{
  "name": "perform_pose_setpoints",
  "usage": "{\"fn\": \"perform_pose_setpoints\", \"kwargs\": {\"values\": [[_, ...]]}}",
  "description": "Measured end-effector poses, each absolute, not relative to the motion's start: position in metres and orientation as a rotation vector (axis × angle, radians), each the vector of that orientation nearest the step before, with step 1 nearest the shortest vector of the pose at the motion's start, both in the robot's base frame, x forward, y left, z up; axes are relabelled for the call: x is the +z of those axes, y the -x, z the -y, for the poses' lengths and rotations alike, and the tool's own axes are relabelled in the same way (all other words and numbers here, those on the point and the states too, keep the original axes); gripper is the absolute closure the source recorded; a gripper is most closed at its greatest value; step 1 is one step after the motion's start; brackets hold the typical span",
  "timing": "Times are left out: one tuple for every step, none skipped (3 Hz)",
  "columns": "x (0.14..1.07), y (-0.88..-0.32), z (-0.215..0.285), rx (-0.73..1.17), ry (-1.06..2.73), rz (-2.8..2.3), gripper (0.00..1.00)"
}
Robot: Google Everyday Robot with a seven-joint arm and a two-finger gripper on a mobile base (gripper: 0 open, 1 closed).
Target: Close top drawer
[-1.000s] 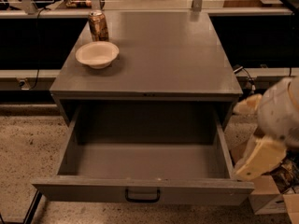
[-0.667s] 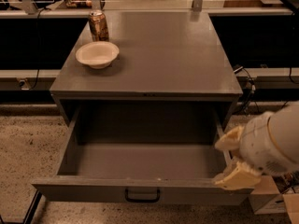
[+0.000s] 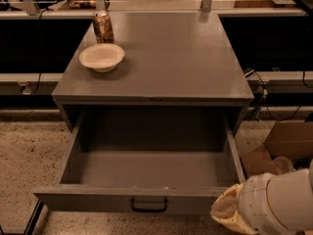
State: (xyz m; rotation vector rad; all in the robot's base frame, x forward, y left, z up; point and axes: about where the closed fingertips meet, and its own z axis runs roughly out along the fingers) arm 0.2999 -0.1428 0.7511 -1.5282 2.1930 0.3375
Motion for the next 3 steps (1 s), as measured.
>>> {"fn": "perform_pose_setpoints", "kwargs": {"values": [[0.711, -0.281, 0.124, 0.366, 1.576, -2.182, 1.0], [0.699, -0.274, 0.12, 0.368, 1.59, -2.185, 1.0], [0.695, -0.277, 0.112, 0.385, 1.612, -2.158, 1.0]]}}
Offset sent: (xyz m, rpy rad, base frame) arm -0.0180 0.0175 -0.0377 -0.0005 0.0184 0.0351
